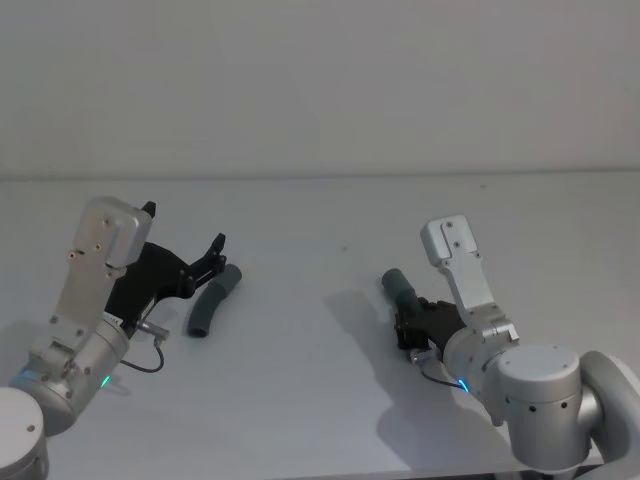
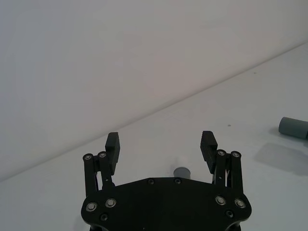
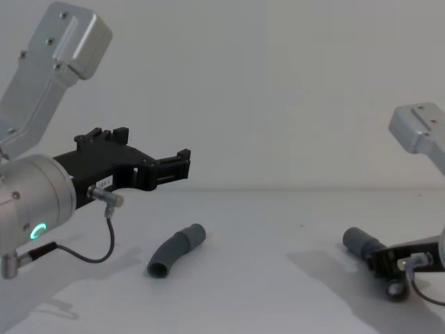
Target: Use both hands to pick up one end of the pipe from the table, align the ends, and insert them.
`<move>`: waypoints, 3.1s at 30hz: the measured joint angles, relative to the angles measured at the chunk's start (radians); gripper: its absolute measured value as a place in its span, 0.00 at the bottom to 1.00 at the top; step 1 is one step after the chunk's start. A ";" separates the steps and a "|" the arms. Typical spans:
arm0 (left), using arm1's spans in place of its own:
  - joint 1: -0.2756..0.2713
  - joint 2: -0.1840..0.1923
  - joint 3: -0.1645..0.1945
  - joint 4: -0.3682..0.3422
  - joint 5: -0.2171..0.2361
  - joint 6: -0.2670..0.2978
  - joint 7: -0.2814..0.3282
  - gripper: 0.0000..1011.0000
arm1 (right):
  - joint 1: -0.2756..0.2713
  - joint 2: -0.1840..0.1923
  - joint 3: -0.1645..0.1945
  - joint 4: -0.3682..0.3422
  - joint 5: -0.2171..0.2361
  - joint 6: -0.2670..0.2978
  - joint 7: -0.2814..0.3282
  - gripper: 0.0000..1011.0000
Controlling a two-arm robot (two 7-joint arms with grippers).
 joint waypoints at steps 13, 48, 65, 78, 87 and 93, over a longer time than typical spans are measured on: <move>0.000 0.000 0.000 0.000 0.000 0.000 0.000 0.99 | -0.018 0.026 0.003 -0.030 -0.008 -0.117 0.031 0.20; 0.000 0.000 0.000 0.000 0.000 0.000 0.000 0.99 | -0.094 0.211 0.003 -0.155 -0.039 -0.598 0.248 0.20; 0.000 0.000 0.000 0.000 0.000 0.000 0.000 0.99 | -0.065 0.357 -0.026 -0.143 -0.008 -0.819 0.465 0.20; 0.000 0.000 0.000 0.000 0.000 0.000 0.000 0.99 | -0.001 0.431 -0.075 -0.088 -0.020 -0.975 0.600 0.20; 0.000 0.000 0.000 0.000 0.000 0.000 0.000 0.99 | 0.012 0.433 -0.085 -0.068 -0.064 -1.012 0.579 0.20; 0.000 0.000 0.000 0.000 0.000 0.000 0.000 0.99 | 0.005 0.413 -0.077 -0.060 -0.087 -1.016 0.522 0.20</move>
